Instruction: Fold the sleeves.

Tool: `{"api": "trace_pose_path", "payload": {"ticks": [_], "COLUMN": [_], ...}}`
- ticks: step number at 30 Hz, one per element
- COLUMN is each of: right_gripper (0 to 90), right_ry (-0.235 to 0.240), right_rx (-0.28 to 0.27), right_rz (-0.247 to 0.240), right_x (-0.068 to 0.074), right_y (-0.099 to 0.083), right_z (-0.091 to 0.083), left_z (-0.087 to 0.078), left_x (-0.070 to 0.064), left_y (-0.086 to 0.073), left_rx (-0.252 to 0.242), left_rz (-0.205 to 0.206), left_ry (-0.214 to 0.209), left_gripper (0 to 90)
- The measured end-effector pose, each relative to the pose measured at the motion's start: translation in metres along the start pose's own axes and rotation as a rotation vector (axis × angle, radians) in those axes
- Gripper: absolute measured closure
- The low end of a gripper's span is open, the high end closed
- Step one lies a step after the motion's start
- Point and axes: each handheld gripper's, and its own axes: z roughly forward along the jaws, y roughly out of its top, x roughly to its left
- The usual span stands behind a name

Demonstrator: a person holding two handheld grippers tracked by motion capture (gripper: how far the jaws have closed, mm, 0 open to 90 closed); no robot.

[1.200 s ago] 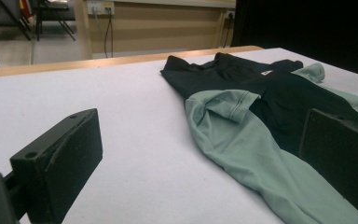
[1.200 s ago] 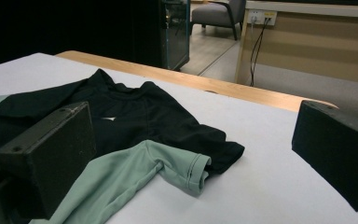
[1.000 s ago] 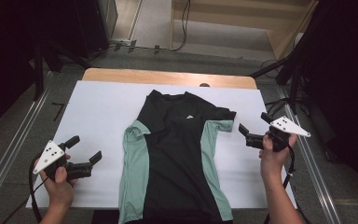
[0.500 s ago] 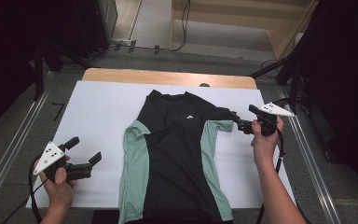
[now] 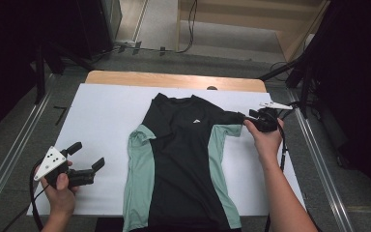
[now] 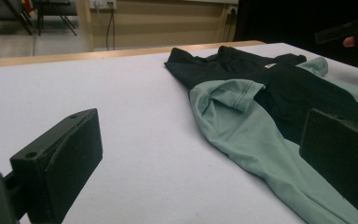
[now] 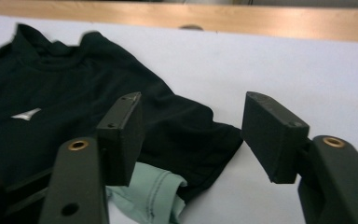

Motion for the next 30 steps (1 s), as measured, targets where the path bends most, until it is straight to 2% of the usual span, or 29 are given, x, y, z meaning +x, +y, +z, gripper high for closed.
{"api": "trace_pose_path", "payload": {"ticks": [2,3,4,7,8,15,16,17,18,19,20,21,24,27,30], "right_gripper": [38.5,38.5,39.5,40.3,40.4,41.7,43.8,43.8,50.3,50.3,63.1,63.1,83.6,85.9,86.0], "right_ry": [-0.04,-0.04,-0.06,-0.068,-0.065,-0.056,-0.073,-0.073,-0.096,-0.096,-0.111,-0.111,-0.087,-0.071,-0.069], "right_rx": [0.056,0.056,0.082,0.106,0.14,0.187,0.189,0.189,0.188,0.188,0.183,0.183,0.183,0.192,0.188], "right_rz": [0.006,0.006,0.011,0.015,0.016,0.012,-0.019,-0.019,-0.053,-0.053,-0.088,-0.088,-0.07,-0.047,-0.044], "right_x": [-0.004,-0.004,-0.006,-0.008,-0.01,-0.008,-0.006,-0.006,-0.003,-0.003,0.001,0.001,0.0,0.0,0.0], "right_y": [0.001,0.001,0.001,0.0,-0.003,-0.01,-0.011,-0.011,-0.012,-0.012,-0.014,-0.014,-0.015,-0.013,-0.013], "right_z": [0.012,0.012,0.018,0.024,0.031,0.041,0.042,0.042,0.043,0.043,0.042,0.042,0.041,0.041,0.04], "left_z": [0.0,0.0,0.0,0.0,0.0,0.001,0.001,0.001,0.0,0.0,0.0,0.0,0.001,0.001,0.001], "left_x": [0.0,0.0,0.0,0.0,0.001,0.001,0.001,0.001,0.001,0.001,0.001,0.001,0.001,0.0,0.0], "left_y": [0.0,0.0,0.0,0.0,0.0,-0.001,-0.001,-0.001,-0.001,-0.001,0.0,0.0,-0.001,-0.001,-0.001], "left_rx": [0.001,0.001,0.001,0.0,0.001,0.005,0.005,0.004,0.003,0.003,0.003,0.003,0.006,0.007,0.006], "left_rz": [0.0,0.0,0.0,0.0,-0.001,-0.005,-0.006,-0.006,-0.006,-0.006,-0.007,-0.007,-0.006,-0.008,-0.008], "left_ry": [-0.004,-0.004,-0.006,-0.008,-0.009,-0.012,-0.013,-0.013,-0.013,-0.013,-0.012,-0.012,-0.012,-0.014,-0.013], "left_gripper": [0.0,0.0,0.0,0.0,0.0,0.0,0.0,0.0,0.0,0.0,0.0,0.0,0.0,0.0,0.0]}}
